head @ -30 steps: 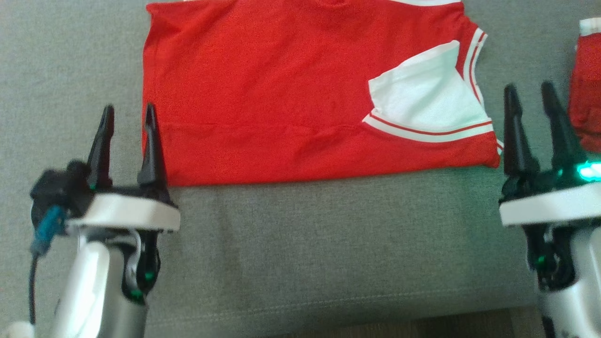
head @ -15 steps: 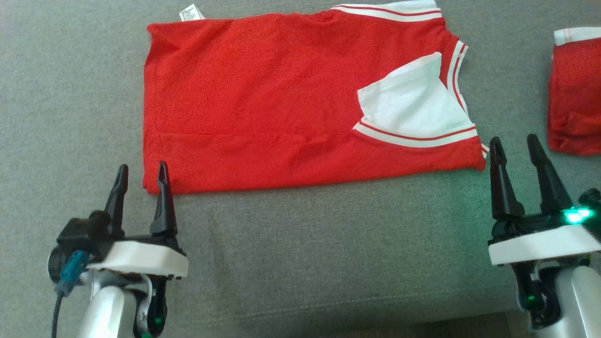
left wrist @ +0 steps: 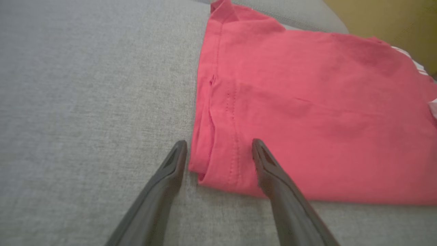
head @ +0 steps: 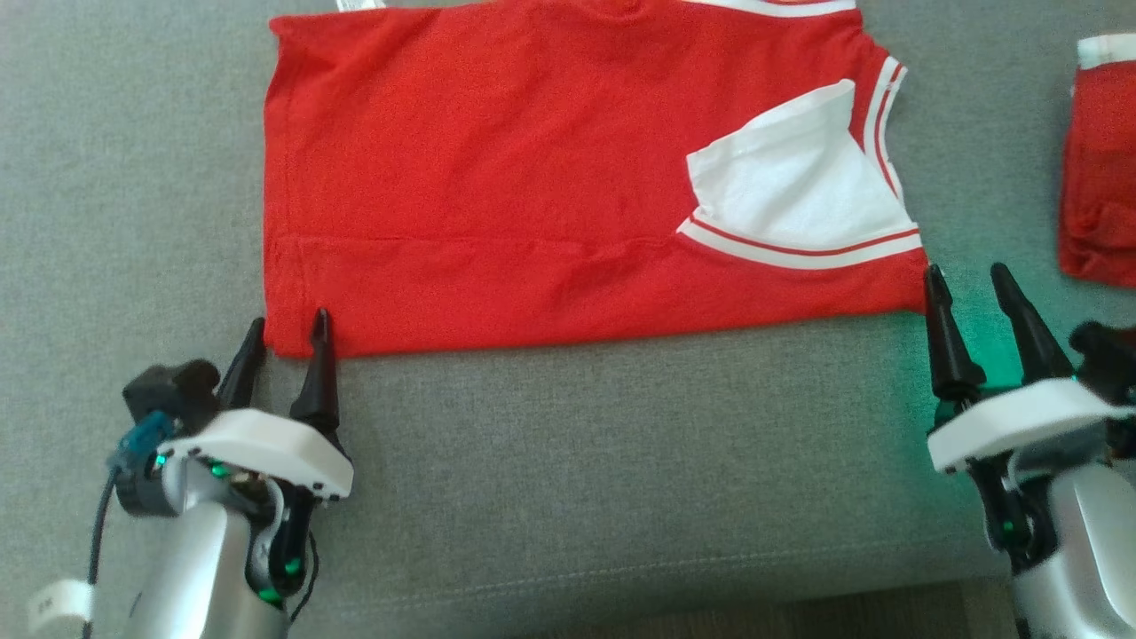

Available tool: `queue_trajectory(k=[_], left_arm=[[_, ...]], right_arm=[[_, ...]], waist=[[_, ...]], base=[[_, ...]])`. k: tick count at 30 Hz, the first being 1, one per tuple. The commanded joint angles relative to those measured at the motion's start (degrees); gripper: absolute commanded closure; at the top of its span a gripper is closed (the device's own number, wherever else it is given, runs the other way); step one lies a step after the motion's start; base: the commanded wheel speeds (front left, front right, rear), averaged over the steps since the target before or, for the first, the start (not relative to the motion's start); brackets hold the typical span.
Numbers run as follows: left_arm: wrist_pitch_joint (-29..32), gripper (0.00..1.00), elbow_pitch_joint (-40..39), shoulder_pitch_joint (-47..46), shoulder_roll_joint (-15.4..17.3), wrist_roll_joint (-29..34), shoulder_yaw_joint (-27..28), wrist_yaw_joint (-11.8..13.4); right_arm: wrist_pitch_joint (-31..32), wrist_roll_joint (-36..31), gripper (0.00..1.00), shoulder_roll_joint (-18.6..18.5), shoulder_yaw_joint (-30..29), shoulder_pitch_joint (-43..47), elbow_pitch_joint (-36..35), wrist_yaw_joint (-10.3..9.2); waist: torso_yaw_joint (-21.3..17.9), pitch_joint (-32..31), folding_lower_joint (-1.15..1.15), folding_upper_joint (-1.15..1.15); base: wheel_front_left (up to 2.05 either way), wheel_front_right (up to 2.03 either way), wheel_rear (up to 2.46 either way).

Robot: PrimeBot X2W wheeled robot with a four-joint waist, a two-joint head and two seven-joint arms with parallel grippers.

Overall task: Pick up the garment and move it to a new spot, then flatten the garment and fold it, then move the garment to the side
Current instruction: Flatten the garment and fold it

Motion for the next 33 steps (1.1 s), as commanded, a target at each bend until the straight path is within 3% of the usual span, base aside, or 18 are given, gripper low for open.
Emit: queue_trajectory(k=[1, 6, 7, 8, 9, 10, 11, 26, 33], left_arm=[[0.50, 0.00, -0.71, -1.78, 0.92, -0.51, 2.36, -0.24], [3.39, 0.02, 1.43, -2.99, 0.64, -2.30, 2.08, -1.03], [4.13, 0.24, 1.67, -2.99, 0.57, -2.70, 1.91, -1.34], [4.47, 0.55, 1.71, -3.02, 0.57, -2.99, 1.81, -1.62], [4.91, 0.80, 1.77, -2.99, 0.57, -3.32, 1.68, -1.95], [5.37, 1.00, 1.78, -2.95, 0.48, -3.83, 1.60, -2.36], [5.65, 1.00, 1.67, -2.93, 0.63, -3.83, 1.38, -2.54], [7.91, 1.00, -6.64, 4.34, 2.69, -4.45, 1.94, -0.53], [10.88, 1.00, -11.56, 11.36, 3.03, -5.40, 2.07, 1.30]], right_arm=[[0.19, -0.12, 0.00, -1.00, 1.31, -1.57, -0.59, 0.21], [3.14, 0.53, 0.00, -0.71, 2.33, -4.63, 4.24, 0.21], [3.69, 0.84, 0.00, -0.60, 2.61, -5.04, 4.86, 0.21], [4.64, 1.29, 0.00, -0.48, 3.09, -5.30, 5.52, 0.21], [5.65, 1.80, 0.17, -0.38, 3.47, -5.48, 6.12, 0.21], [6.10, 2.30, 0.61, -0.34, 3.76, -5.66, 6.33, 0.21], [6.80, 3.01, 1.00, -0.12, 3.90, -5.64, 6.65, 0.21], [8.44, 4.20, 1.00, -0.24, 0.65, 3.98, -1.91, 0.21], [12.08, 3.46, 1.00, 2.18, -3.18, 12.20, -6.81, 0.21]], waist=[[0.11, 0.58, 0.00, 0.00], [0.49, 1.51, 0.00, 0.00], [0.57, 1.58, 0.00, 0.00], [0.63, 1.65, 0.00, 0.00], [0.70, 1.73, 0.00, 0.00], [0.82, 1.78, 0.00, 0.00], [0.91, 1.77, 0.00, 0.00], [2.59, -2.07, 0.00, 0.00], [3.23, -4.68, 0.00, 0.00]], base=[[0.00, 0.00, 0.00], [0.00, 0.00, 0.00], [0.00, 0.00, 0.00], [0.00, 0.00, 0.00], [0.00, 0.00, 0.00], [0.00, 0.00, 0.00], [0.00, 0.00, 0.00], [0.00, 0.00, 0.00], [0.00, 0.00, 0.00]])
